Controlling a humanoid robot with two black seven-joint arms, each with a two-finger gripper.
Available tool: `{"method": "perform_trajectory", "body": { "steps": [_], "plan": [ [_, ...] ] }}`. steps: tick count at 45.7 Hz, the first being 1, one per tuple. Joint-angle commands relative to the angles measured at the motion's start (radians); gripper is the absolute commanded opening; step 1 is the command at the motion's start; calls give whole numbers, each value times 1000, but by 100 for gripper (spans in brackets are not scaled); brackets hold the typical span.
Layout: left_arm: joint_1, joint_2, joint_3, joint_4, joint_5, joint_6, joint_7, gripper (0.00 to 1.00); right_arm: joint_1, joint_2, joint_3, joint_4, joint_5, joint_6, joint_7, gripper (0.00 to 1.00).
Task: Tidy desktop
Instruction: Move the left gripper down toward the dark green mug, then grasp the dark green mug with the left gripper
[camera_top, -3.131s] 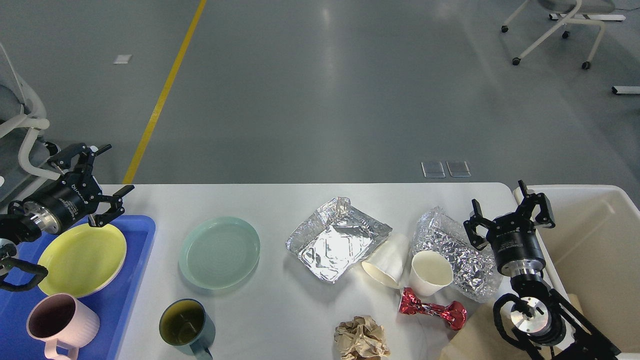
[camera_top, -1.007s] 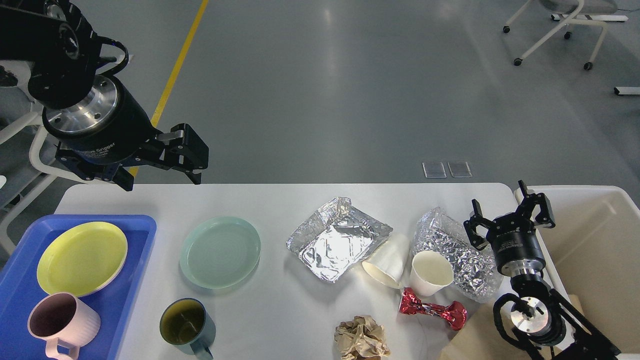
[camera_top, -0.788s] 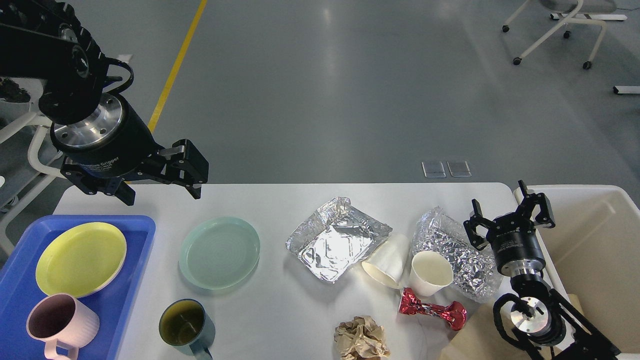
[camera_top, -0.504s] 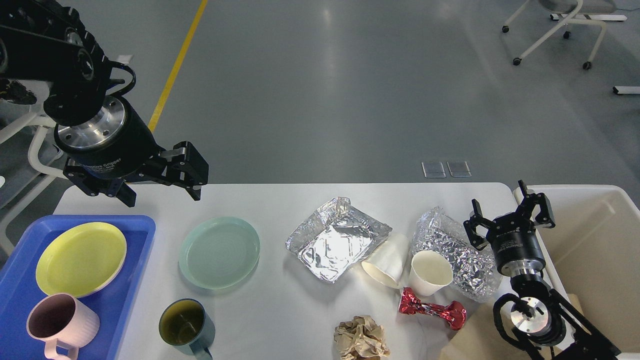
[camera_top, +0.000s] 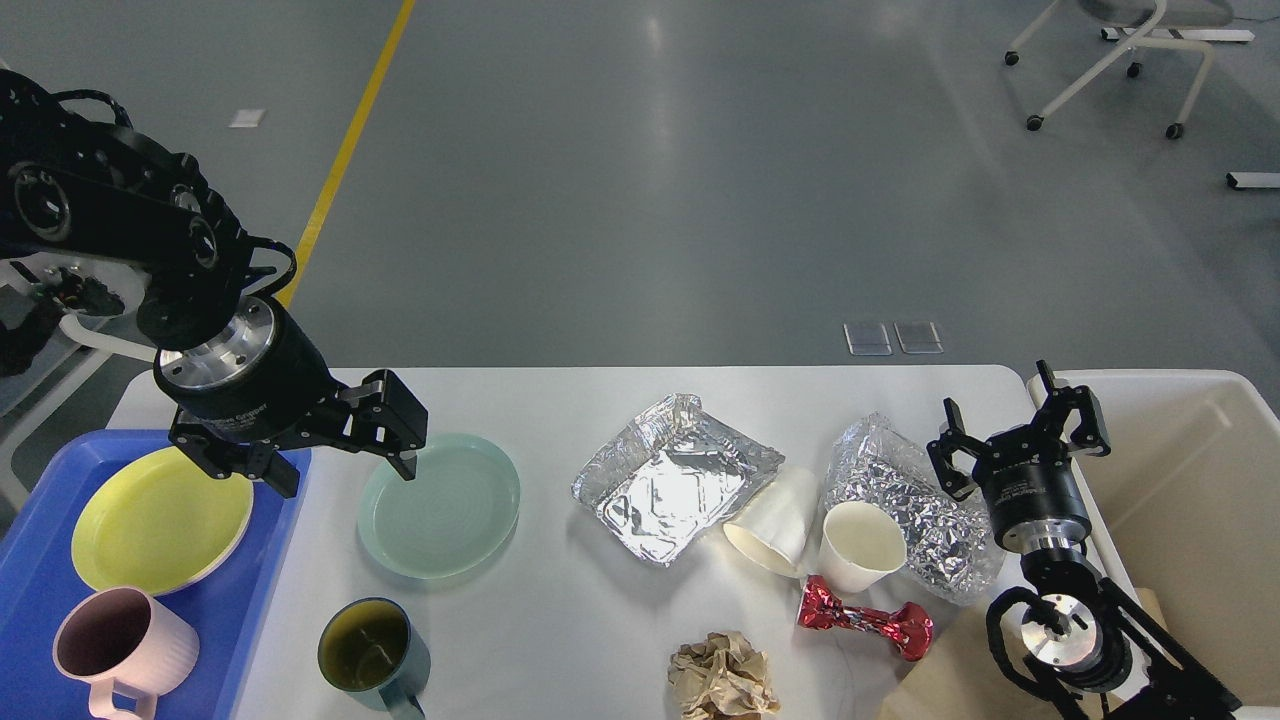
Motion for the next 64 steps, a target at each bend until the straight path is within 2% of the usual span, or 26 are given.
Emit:
{"method": "perform_trajectory", "body": {
  "steps": [1, 12, 22, 35, 43, 53, 59, 64],
  "plan": [
    [93, -10, -9, 1, 23, 71, 0, 96, -1, 0, 0, 0, 0, 0, 0, 100],
    [262, 1, -78, 1, 236, 171, -2, 94, -1, 0, 0, 0, 0, 0, 0, 100],
    [407, 38, -81, 28, 399, 263, -2, 94, -1, 0, 0, 0, 0, 0, 0, 100],
    [622, 30, -86, 160, 467, 395, -2, 92, -1, 0, 0, 0, 0, 0, 0, 100],
    [696, 18, -101, 212, 453, 435, -2, 91, -1, 0, 0, 0, 0, 0, 0, 100],
    [725, -2, -121, 258, 451, 437, 0, 81, -1, 0, 0, 0, 0, 0, 0, 100],
    [728, -7, -121, 263, 451, 432, 2, 69, -1, 0, 0, 0, 0, 0, 0, 100],
    [730, -7, -122, 263, 451, 418, 2, 52, -1, 0, 0, 0, 0, 0, 0, 100]
  ]
}}
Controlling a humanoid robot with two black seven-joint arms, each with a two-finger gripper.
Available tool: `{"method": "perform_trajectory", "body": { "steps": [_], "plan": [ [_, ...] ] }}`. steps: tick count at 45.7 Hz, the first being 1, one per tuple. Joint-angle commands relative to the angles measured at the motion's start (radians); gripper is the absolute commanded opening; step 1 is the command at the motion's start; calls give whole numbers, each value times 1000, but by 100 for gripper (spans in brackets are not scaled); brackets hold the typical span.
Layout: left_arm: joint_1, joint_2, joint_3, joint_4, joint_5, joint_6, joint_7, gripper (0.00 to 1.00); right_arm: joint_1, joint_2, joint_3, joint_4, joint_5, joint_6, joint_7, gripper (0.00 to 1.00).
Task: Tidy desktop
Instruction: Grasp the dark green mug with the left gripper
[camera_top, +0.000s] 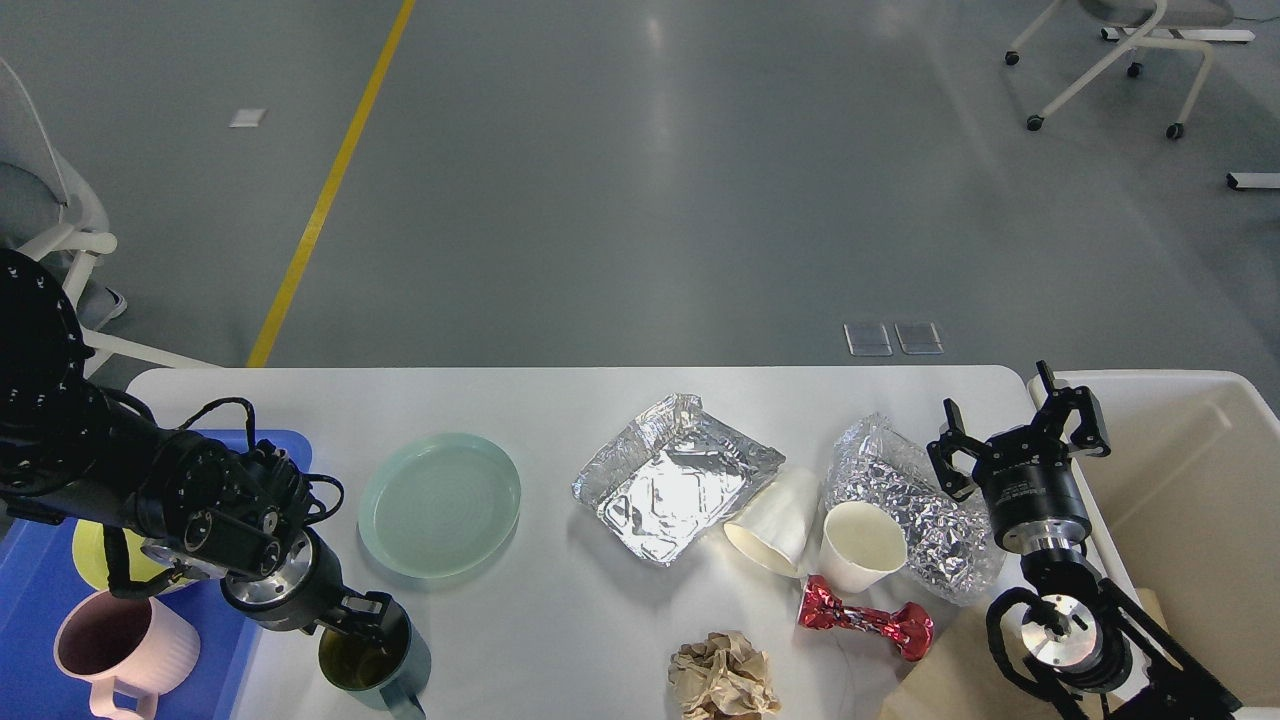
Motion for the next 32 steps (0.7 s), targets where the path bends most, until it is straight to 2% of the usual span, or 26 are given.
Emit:
{"method": "perform_trajectory", "body": {
  "steps": [1, 10, 18, 22, 32],
  "plan": [
    [4, -1, -1, -1, 0, -14, -1, 50, 0, 0, 0, 0, 0, 0, 0, 100],
    [5, 3, -14, 0, 1, -67, 0, 24, 0, 0, 0, 0, 0, 0, 0, 100],
    [4, 10, -14, -1, 0, -98, -1, 13, 0, 0, 0, 0, 0, 0, 0, 100],
    [2, 12, -10, -1, 1, -110, -1, 0, 0, 0, 0, 0, 0, 0, 0, 100],
    [-4, 16, -9, 0, -2, -120, -3, 0, 0, 0, 0, 0, 0, 0, 0, 100]
  ]
}}
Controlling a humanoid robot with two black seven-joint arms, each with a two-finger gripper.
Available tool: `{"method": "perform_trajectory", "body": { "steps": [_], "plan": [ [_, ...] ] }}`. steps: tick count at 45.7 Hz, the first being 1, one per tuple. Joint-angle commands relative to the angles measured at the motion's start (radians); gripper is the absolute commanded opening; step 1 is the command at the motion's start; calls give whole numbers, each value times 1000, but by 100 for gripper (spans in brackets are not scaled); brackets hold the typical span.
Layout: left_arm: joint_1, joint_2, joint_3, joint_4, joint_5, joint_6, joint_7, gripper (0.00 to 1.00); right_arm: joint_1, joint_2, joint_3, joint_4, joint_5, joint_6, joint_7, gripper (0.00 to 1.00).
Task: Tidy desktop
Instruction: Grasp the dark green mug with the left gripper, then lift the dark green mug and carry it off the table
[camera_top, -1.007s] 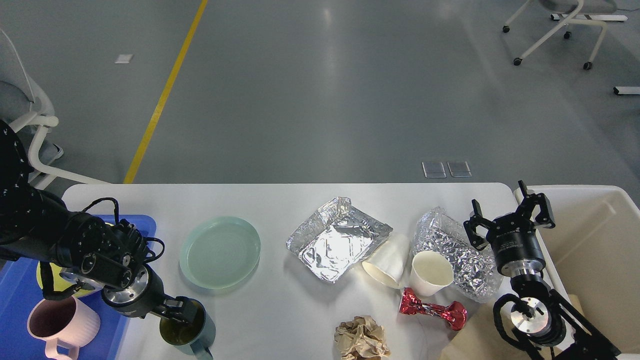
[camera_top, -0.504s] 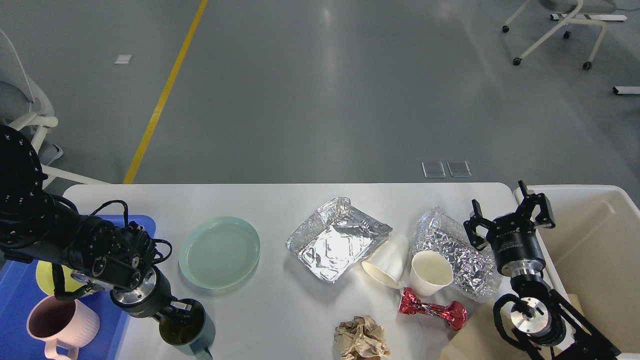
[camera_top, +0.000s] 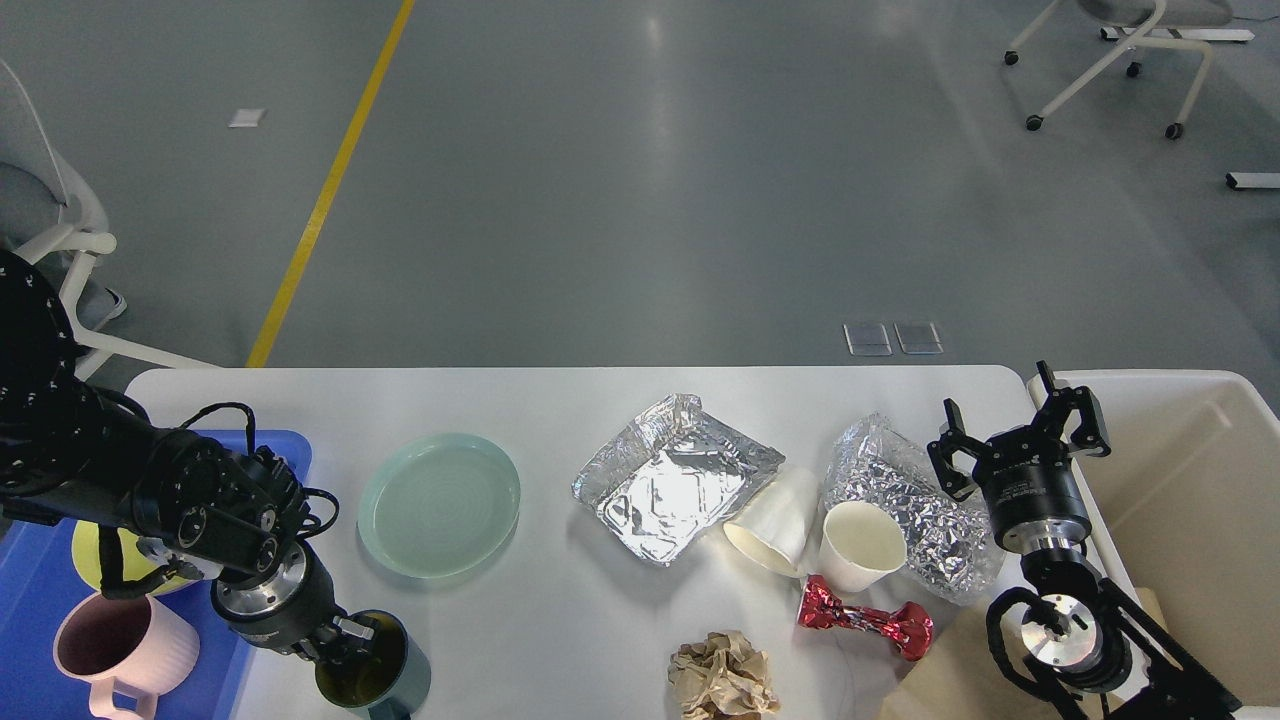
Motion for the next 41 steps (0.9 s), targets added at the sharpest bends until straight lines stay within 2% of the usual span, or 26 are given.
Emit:
{"method": "perform_trajectory", "body": {
  "steps": [1, 8, 11, 19, 33, 36, 41],
  "plan": [
    [-5, 2, 0, 0, -1, -2, -1, 0, 0, 0, 0, 0, 0, 0, 0, 100],
    [-29, 19, 0, -1, -4, -18, -2, 0, 0, 0, 0, 0, 0, 0, 0, 100],
    [-63, 37, 0, -3, -6, -53, -4, 0, 0, 0, 0, -2, 0, 0, 0, 100],
    [-224, 79, 14, -5, -41, -241, -4, 0, 1, 0, 0, -2, 0, 0, 0, 100],
    [-577, 91, 63, -12, -121, -593, -4, 0, 1, 0, 0, -2, 0, 0, 0, 100],
    [-631, 85, 72, -17, -144, -639, -4, 0, 1, 0, 0, -2, 0, 0, 0, 100],
    [-779, 59, 133, -86, -202, -640, -8, 0, 1, 0, 0, -2, 0, 0, 0, 100]
  ]
}}
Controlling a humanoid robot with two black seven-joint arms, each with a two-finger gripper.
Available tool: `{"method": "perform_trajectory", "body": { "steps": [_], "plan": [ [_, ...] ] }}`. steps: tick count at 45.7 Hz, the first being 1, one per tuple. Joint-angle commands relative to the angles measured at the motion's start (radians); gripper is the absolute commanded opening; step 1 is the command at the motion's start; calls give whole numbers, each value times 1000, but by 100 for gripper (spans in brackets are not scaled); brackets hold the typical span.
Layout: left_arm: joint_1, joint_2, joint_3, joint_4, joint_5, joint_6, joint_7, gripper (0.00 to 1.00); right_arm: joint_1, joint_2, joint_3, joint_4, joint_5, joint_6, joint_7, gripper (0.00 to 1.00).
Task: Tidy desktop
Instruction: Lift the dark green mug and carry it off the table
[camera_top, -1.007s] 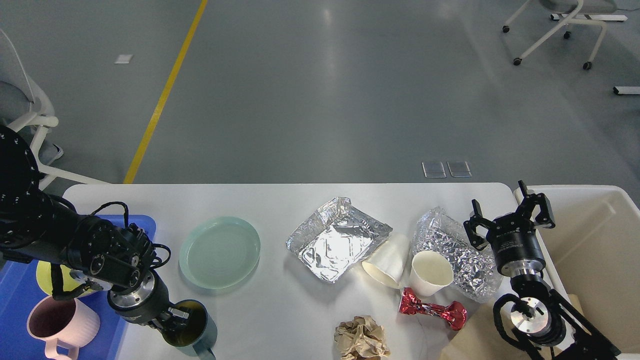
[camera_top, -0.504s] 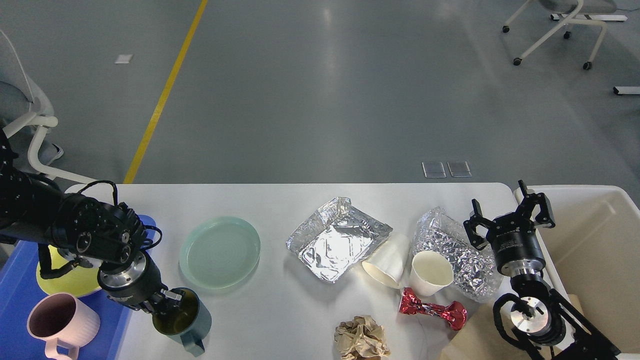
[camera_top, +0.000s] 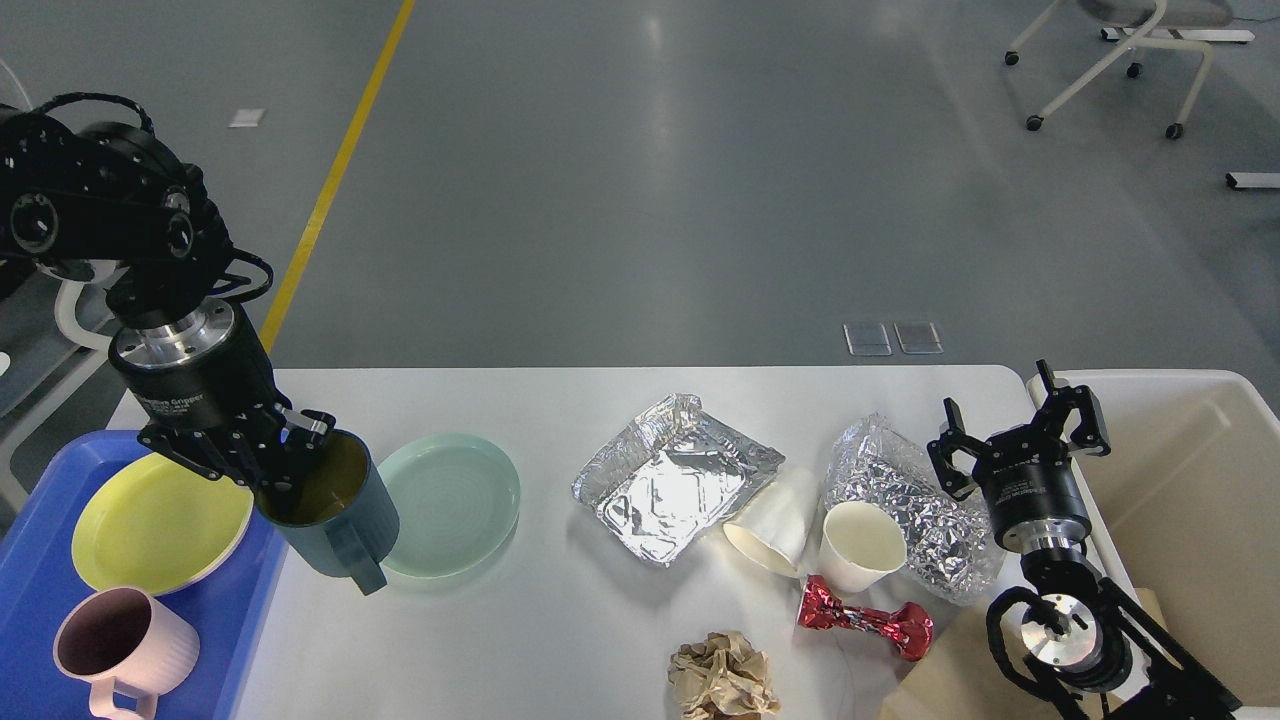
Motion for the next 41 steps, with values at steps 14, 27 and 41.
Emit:
{"method": "perform_trajectory", "body": {
  "steps": [14, 27, 41],
  "plan": [
    [-303, -115, 139, -175, -151, -14, -54, 0, 0, 0, 0, 0, 0, 0, 0, 100],
    [-255, -19, 176, -126, -145, -14, -46, 0, 0, 0, 0, 2, 0, 0, 0, 100],
    [-111, 288, 214, 146, -13, -14, 17, 1, -2, 0, 0, 2, 0, 0, 0, 100]
  ]
}}
